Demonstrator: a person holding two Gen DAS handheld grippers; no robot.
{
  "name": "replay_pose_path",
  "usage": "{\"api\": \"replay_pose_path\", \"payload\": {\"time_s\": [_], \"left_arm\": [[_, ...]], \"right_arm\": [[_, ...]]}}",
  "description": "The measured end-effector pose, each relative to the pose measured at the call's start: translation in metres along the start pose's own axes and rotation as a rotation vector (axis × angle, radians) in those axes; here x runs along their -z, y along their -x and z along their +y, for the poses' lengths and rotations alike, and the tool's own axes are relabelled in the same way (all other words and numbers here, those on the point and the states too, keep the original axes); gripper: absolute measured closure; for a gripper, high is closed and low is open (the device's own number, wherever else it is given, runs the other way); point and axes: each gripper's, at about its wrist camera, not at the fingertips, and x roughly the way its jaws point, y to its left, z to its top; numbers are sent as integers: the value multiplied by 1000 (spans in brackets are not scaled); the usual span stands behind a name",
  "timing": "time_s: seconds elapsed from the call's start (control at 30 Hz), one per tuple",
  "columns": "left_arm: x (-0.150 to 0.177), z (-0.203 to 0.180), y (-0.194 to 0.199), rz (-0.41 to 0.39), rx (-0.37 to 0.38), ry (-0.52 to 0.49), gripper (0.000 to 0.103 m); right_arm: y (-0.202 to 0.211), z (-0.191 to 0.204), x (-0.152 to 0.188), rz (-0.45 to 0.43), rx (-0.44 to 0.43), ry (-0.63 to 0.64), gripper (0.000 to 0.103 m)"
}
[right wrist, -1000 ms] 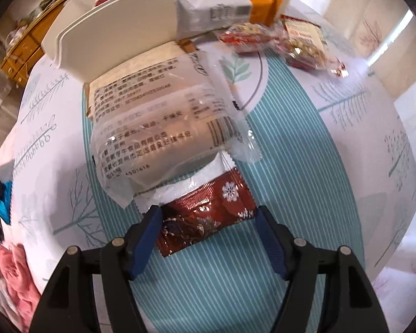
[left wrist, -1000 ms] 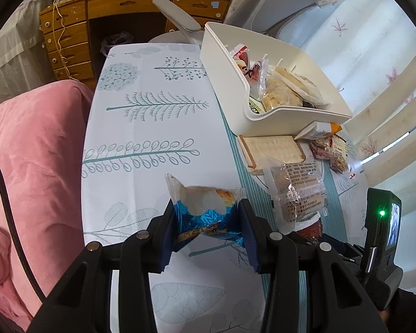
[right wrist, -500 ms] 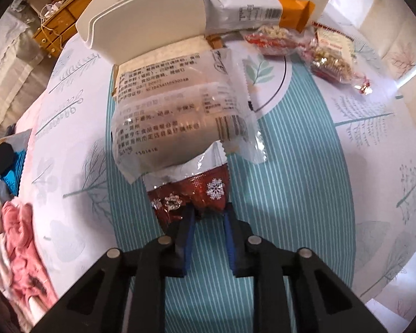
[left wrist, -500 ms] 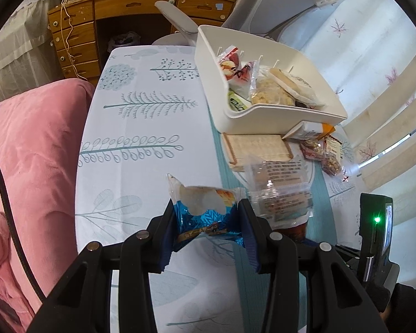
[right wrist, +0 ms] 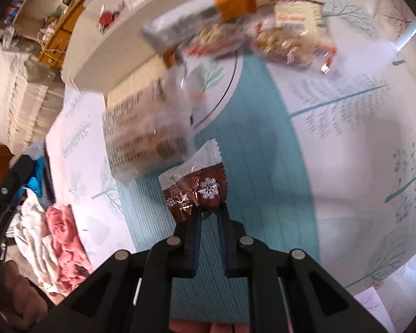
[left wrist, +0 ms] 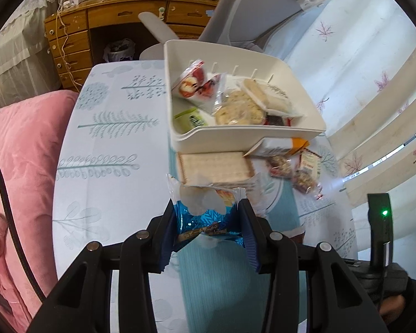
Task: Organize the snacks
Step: 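Lift the blue snack with the left tool while the right tool lifts the red packet, then carry both snacks into the white basket and open both tools to release them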
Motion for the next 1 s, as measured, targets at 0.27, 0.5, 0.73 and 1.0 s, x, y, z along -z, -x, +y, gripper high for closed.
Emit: {"api": "replay_pose_path", "payload": {"time_s": [0.27, 0.5, 0.73, 1.0], "left_arm": [[-30, -36, -1, -15, 2, -5, 62], [-65, -57, -9, -59, 10, 19, 61], [-99, -69, -26, -104, -12, 34, 61], [-122, -69, -55, -117, -54, 87, 61]], "right_arm": [[42, -15, -42, -84, -88, 24, 92], [77, -19, -80, -211, -156, 74, 92], [97, -31, -121, -325, -202, 108, 92], [94, -37, -161, -421, -244, 132, 92]]}}
